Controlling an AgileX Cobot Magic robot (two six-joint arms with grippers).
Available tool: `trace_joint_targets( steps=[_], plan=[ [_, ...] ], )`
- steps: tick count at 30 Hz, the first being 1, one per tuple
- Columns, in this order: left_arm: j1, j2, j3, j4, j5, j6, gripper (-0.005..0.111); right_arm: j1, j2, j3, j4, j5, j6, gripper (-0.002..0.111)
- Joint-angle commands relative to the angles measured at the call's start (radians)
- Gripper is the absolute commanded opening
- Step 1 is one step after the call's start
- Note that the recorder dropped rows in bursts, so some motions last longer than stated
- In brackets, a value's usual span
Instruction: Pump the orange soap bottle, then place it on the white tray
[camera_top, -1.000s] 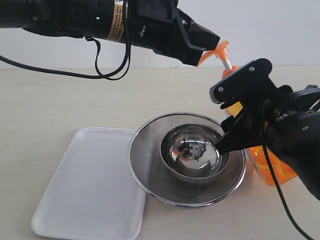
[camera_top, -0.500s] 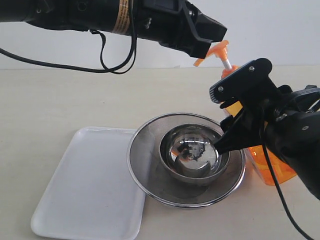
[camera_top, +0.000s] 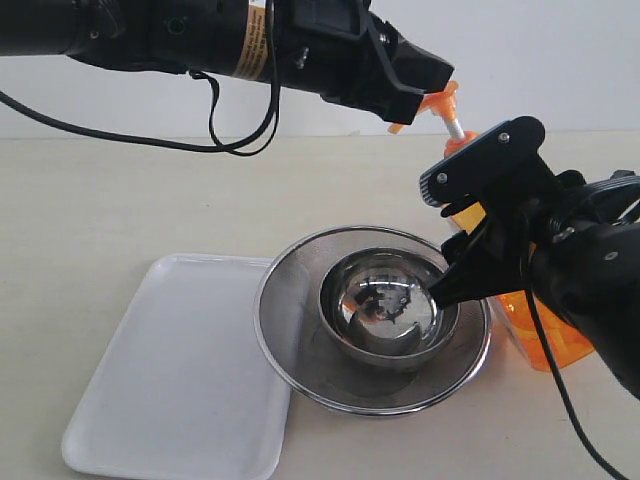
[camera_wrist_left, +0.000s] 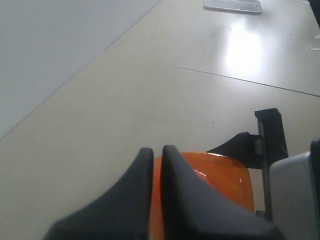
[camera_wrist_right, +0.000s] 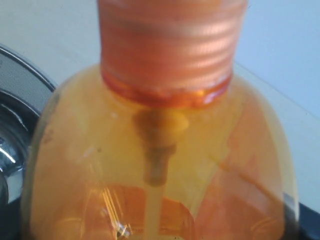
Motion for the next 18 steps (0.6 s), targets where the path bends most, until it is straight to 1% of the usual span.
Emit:
trace_joint_targets(
  steps=[1,11,18],
  plan=[
    [-0.005,0.012,-0.002,0.012,-0.034,-0.010,0.005,0.000,-0.008,-0.014,-0.036,0.029,-0.005,0.000],
    [-0.005,0.046,-0.002,0.012,-0.076,-0.014,0.005,0.000,-0.008,-0.014,-0.036,0.031,-0.012,0.000],
    [-0.005,0.050,-0.002,0.012,-0.081,-0.014,0.005,0.000,-0.008,-0.014,-0.036,0.031,-0.012,0.000]
  ],
)
